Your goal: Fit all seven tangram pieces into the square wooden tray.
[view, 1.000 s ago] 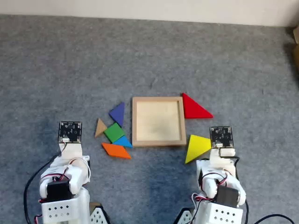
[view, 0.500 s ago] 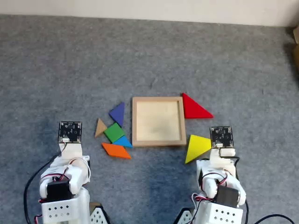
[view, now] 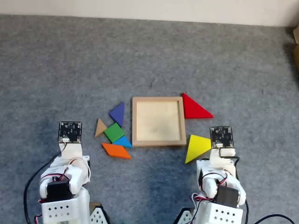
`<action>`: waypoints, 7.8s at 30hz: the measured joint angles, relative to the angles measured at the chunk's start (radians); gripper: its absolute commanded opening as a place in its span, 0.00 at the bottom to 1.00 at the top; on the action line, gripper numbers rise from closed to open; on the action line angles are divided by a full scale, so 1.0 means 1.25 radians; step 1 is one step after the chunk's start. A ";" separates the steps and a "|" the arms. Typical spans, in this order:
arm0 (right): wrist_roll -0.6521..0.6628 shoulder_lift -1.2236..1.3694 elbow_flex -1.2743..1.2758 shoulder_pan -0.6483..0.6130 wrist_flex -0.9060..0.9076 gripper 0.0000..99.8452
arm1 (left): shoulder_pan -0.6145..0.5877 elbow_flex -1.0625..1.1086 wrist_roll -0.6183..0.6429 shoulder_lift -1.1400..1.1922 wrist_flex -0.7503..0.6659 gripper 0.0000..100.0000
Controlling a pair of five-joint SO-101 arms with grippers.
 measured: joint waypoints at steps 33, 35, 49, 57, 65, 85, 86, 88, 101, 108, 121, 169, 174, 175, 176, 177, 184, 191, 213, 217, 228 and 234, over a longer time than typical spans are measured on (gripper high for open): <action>0.000 0.000 0.000 0.000 0.000 0.00 | 0.000 0.000 0.000 0.000 0.000 0.00; 0.000 0.000 0.000 0.000 0.000 0.00 | 0.000 0.000 0.000 0.000 0.000 0.00; 0.000 0.000 0.000 -0.005 0.000 0.00 | 0.022 0.000 0.000 0.000 0.000 0.00; 0.000 0.000 0.000 -0.031 -0.017 0.00 | 0.026 0.000 0.000 0.000 0.000 0.00; 0.000 0.000 0.000 0.052 -0.196 0.00 | 0.026 0.000 0.000 0.000 0.000 0.00; 0.098 0.177 -0.354 0.026 -0.225 0.04 | 0.026 0.000 0.000 0.000 0.000 0.00; 0.098 0.225 -0.394 0.011 -0.211 0.04 | 0.026 0.000 0.000 0.000 0.000 0.00; 0.096 0.318 -0.473 -0.032 -0.174 0.05 | 0.026 0.000 0.000 0.000 0.000 0.00; 0.025 0.923 -0.827 -0.171 -0.130 0.30 | 0.026 0.000 0.000 0.000 0.000 0.00; 0.023 1.261 -0.948 -0.206 -0.216 0.30 | 0.026 0.000 0.000 0.000 0.000 0.00; 0.023 1.645 -1.209 -0.216 -0.220 0.30 | 0.026 0.000 0.000 0.000 0.000 0.00; 0.135 1.769 -1.354 -0.185 0.027 0.30 | 0.026 0.000 0.000 0.000 0.000 0.00; 0.178 1.769 -1.354 -0.191 0.033 0.41 | 0.026 0.000 0.000 0.000 0.000 0.00; 0.182 1.769 -1.354 -0.191 0.033 0.42 | 0.026 0.000 0.000 0.000 0.000 0.00; 0.183 1.769 -1.354 -0.191 0.033 0.43 | 0.026 0.000 0.000 0.000 0.000 0.00; 0.187 1.769 -1.354 -0.191 0.033 0.43 | 0.026 0.000 0.000 0.000 0.000 0.00; 0.225 1.776 -1.355 -0.183 0.033 0.41 | 0.026 0.000 0.000 0.000 0.000 0.00; 0.285 1.879 -1.380 -0.185 0.036 0.34 | 0.026 0.000 0.000 0.000 0.000 0.00; 0.309 1.893 -1.448 -0.160 0.066 0.14 | 0.026 0.000 0.000 0.000 0.000 0.00; 0.312 1.895 -1.502 -0.161 0.162 0.14 | 0.026 0.000 0.000 0.000 0.000 0.00; 0.244 1.881 -1.623 -0.185 0.312 0.13 | 0.026 0.000 0.000 0.000 0.000 0.00; 0.072 1.881 -1.725 -0.271 0.372 0.13 | 0.026 0.000 0.000 0.000 0.000 0.00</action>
